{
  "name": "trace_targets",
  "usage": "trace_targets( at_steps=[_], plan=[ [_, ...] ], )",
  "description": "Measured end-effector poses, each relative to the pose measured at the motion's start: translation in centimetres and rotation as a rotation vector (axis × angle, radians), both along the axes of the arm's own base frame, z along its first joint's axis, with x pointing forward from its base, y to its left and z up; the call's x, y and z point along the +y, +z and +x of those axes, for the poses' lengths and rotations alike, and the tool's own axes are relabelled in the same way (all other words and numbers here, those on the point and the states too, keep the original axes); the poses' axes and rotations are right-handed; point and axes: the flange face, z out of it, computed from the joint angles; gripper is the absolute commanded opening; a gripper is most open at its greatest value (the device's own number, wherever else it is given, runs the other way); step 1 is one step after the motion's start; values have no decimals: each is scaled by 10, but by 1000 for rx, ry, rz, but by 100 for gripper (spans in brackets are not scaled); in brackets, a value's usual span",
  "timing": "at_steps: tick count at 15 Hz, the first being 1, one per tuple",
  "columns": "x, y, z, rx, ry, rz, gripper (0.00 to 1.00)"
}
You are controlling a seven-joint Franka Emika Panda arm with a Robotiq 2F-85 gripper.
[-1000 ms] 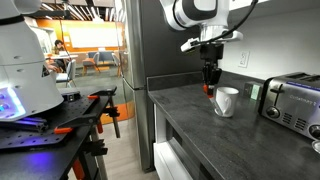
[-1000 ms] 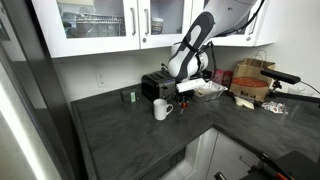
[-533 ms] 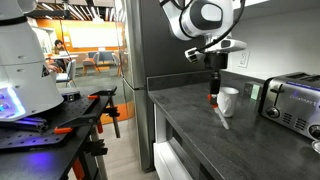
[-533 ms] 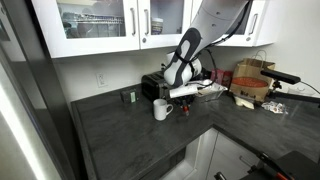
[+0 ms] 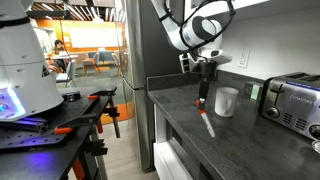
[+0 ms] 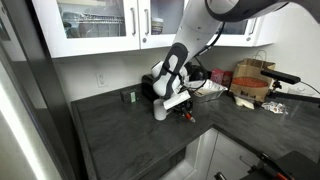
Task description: Take the marker from the cup and put it on the countertop
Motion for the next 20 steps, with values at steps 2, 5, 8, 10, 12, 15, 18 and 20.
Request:
trace_targets(
  at_steps=[2, 5, 8, 10, 12, 15, 18, 20],
  plan=[
    [12, -10, 1, 18, 81, -25, 6],
    [21, -26, -1, 56, 175, -70, 6],
    [20, -45, -5, 115, 245, -140, 48],
    [21, -53, -4, 147, 299, -173, 56],
    [25, -58, 0, 162, 373, -179, 71],
    [33, -58, 8, 163, 443, -152, 94],
    [39, -47, 18, 172, 436, -41, 100],
    [39, -23, 30, 151, 403, 61, 100]
  ],
)
